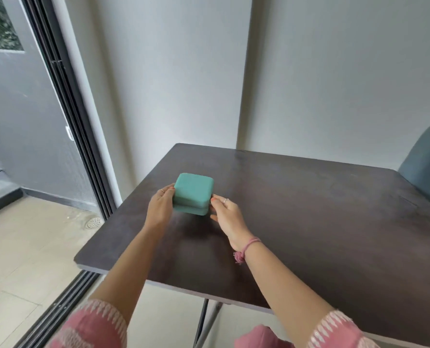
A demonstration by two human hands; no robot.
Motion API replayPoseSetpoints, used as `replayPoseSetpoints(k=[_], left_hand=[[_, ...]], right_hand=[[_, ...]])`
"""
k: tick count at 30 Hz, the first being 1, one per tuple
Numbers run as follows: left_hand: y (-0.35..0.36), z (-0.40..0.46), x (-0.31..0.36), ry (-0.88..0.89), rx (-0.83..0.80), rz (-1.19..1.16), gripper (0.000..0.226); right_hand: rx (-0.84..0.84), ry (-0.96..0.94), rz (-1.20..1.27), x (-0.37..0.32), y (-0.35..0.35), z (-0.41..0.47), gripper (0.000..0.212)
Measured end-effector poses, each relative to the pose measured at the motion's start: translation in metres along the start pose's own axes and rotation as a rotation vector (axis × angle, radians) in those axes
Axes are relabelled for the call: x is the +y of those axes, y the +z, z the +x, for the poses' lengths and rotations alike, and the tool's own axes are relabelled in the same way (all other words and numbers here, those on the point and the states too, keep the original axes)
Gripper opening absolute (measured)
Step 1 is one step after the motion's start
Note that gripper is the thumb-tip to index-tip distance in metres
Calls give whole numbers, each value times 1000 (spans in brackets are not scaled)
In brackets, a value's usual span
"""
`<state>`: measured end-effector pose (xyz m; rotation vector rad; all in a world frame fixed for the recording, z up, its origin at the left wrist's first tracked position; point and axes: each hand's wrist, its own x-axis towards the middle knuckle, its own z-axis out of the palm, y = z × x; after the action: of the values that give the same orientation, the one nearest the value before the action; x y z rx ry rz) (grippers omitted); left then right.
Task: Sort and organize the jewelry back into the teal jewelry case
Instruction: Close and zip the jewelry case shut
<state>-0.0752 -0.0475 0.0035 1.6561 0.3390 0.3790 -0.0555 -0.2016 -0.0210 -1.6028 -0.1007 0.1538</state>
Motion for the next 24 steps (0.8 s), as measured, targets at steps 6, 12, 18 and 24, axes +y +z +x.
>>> replayPoseSetpoints(k=[6,12,18,24], left_hand=[[-26,40,-7,-47,40,-27,31],[-38,64,-14,-32,30,-11,35],[-43,78,-26,-27,48,11,36],[-46,87,-30,-15,-30,-15,39]], right_hand=[[-88,28,-4,-4,43,34,25],[-138,65,-37,7,69,58,23],[-175,64,-94,8,83,69,41],[-139,45,-173,8,90,69,51]])
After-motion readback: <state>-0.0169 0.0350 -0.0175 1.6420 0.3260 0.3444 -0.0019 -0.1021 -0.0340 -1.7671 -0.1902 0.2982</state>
